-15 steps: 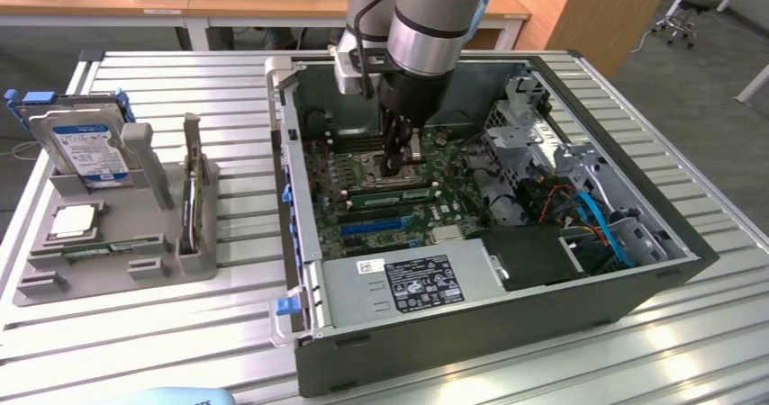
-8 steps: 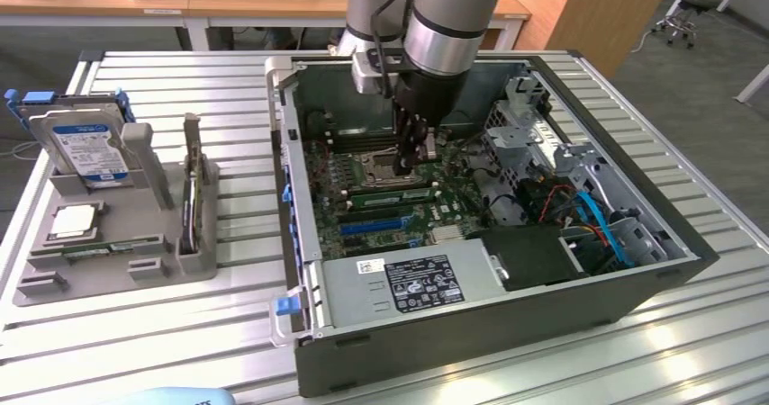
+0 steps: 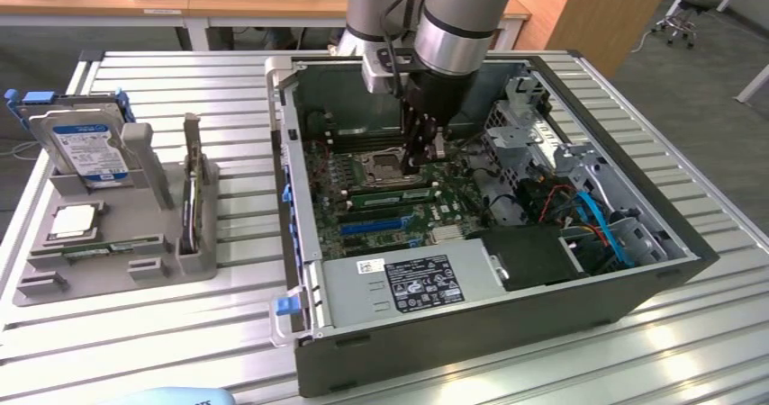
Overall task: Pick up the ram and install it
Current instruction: 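Press down the ram until it locks into place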
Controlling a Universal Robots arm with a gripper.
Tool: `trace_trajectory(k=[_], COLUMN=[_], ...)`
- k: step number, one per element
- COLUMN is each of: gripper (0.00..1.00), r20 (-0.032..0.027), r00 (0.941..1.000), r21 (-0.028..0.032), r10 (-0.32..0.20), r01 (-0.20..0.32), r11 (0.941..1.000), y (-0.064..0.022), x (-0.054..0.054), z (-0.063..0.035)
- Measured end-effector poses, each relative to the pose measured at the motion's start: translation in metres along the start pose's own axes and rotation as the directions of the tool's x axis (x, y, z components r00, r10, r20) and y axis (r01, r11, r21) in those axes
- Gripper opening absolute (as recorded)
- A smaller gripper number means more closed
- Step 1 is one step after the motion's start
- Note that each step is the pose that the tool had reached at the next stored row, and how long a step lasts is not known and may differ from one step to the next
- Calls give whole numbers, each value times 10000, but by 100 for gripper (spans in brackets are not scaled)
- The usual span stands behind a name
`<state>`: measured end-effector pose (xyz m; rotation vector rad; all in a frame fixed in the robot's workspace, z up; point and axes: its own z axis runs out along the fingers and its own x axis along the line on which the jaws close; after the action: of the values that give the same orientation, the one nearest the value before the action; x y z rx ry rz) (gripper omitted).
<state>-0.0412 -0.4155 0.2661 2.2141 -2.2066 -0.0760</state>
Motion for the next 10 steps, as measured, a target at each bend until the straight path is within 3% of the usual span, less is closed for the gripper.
trace_trajectory(k=[10], gripper=[10], r20=[0], r00=[10000], r21=[0], r10=[0], r01=[0], r11=[10000], y=[0], x=[0], z=[0])
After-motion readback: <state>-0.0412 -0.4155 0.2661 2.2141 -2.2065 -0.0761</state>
